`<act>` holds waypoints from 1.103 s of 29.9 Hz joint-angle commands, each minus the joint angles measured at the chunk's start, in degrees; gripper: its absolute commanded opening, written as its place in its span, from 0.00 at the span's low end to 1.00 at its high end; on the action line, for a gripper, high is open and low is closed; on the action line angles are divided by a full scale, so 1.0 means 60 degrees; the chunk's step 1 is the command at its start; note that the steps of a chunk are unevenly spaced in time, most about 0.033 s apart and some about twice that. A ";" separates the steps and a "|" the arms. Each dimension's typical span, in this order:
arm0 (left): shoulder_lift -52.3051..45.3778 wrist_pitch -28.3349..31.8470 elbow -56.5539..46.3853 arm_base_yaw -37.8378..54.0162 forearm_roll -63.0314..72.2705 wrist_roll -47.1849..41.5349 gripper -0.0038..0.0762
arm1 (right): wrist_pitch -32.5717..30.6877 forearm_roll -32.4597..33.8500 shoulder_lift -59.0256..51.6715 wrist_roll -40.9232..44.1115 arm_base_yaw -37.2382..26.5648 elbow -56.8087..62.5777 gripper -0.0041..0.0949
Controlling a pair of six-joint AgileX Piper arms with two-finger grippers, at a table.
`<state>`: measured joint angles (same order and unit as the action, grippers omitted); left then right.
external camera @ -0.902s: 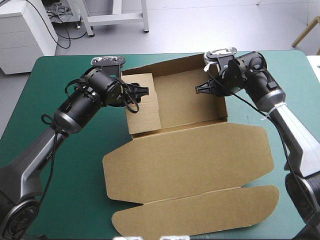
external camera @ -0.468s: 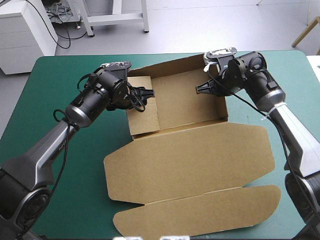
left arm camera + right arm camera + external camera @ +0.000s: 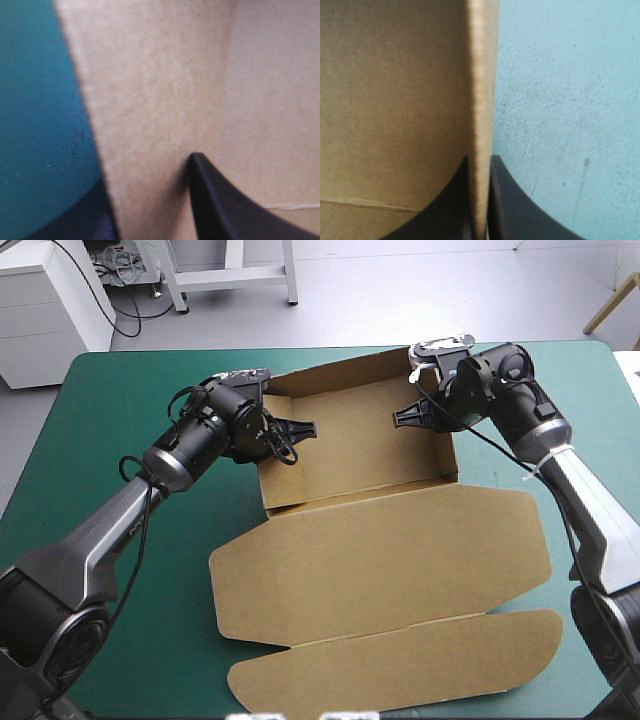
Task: Fold the box
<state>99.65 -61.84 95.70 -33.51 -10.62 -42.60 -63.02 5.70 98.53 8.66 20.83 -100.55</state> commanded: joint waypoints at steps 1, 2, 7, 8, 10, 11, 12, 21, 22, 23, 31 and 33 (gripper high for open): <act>-0.0443 0.0389 0.0238 -0.0015 -0.0219 -0.0188 0.04 | 0.0453 -0.0124 -0.0469 -0.0033 -0.0026 -0.0310 0.04; -0.0443 0.0389 0.0238 -0.0015 -0.0241 -0.0188 0.05 | 0.0453 -0.0124 -0.0469 -0.0033 -0.0026 -0.0310 0.04; -0.0443 0.0389 0.0238 -0.0015 -0.0315 -0.0105 0.05 | 0.0434 -0.0124 -0.0469 -0.0033 -0.0026 -0.0310 0.04; -0.0443 0.0389 0.0238 -0.0015 -0.0315 0.0013 0.05 | 0.0417 -0.0124 -0.0469 -0.0033 -0.0026 -0.0310 0.04; -0.0443 0.0389 0.0259 -0.0015 -0.0286 0.0511 0.05 | 0.0398 -0.0124 -0.0469 -0.0033 -0.0026 -0.0310 0.04; -0.0443 0.0389 0.0291 -0.0015 -0.0286 0.0687 0.04 | 0.0356 -0.0144 -0.0469 -0.0033 -0.0026 -0.0310 0.04; -0.0400 0.0389 0.0344 -0.0015 -0.0286 0.0924 0.04 | 0.0330 -0.0176 -0.0469 -0.0033 -0.0026 -0.0310 0.04; 0.1077 -0.1092 0.2144 0.0623 0.0739 0.2351 0.04 | -0.0679 -0.0726 -0.0224 0.0050 -0.0026 -0.0310 0.04; 0.1327 -0.1381 0.2331 0.0721 0.0802 0.2414 0.04 | -0.0732 -0.0860 -0.0138 0.0050 -0.0026 -0.0310 0.04; 0.1522 -0.1653 0.2506 0.0823 0.0853 0.2444 0.04 | -0.0756 -0.1006 -0.0018 0.0032 -0.0026 -0.0310 0.04; 0.2560 -0.2056 0.3113 0.0927 0.0980 0.2664 0.04 | -0.0936 -0.1374 0.1130 -0.0033 -0.0091 -0.0310 0.04; 0.2661 -0.2056 0.3113 0.0927 0.1003 0.2664 0.04 | -0.0987 -0.1416 0.1359 -0.0033 -0.0115 -0.0310 0.04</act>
<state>117.84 -71.57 112.44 -27.70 -4.84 -26.38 -68.27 2.37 108.45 10.67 19.85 -100.55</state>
